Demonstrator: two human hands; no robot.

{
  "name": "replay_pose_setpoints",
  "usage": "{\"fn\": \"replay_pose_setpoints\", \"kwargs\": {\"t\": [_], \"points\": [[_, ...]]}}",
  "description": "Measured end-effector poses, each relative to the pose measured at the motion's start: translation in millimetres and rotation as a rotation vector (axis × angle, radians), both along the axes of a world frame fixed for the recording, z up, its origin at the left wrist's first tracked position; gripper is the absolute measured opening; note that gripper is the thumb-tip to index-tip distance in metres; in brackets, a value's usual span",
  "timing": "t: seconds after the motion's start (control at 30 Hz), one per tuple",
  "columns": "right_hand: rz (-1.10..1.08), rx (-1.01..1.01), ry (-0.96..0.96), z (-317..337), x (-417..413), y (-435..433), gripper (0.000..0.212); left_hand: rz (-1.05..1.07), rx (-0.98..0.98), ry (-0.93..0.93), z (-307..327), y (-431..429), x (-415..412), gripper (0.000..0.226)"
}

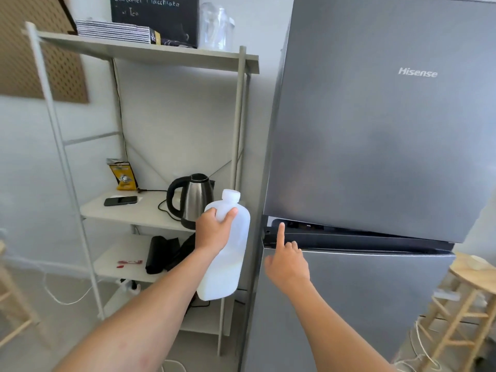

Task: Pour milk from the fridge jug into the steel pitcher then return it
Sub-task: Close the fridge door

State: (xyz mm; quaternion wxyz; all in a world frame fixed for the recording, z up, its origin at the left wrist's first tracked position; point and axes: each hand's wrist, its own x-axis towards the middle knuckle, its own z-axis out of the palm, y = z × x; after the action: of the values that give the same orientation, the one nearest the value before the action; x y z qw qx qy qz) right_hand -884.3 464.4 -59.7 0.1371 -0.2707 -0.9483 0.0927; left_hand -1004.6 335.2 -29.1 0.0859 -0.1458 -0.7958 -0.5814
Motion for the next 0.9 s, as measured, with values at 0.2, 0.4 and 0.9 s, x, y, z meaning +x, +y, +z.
{"fn": "replay_pose_setpoints", "kwargs": {"t": [0.2, 0.4, 0.9], "points": [[-0.037, -0.122, 0.126, -11, -25, 16, 0.082, -0.027, -0.023, -0.040, -21, 1, -27, 0.052], [-0.068, -0.174, 0.123, -12, -47, 28, 0.088, -0.038, -0.038, -0.043, -33, 8, -49, 0.059], [-0.024, -0.067, 0.131, -24, -58, 42, 0.106, -0.034, -0.033, -0.077, -47, 16, -67, 0.061]]}}
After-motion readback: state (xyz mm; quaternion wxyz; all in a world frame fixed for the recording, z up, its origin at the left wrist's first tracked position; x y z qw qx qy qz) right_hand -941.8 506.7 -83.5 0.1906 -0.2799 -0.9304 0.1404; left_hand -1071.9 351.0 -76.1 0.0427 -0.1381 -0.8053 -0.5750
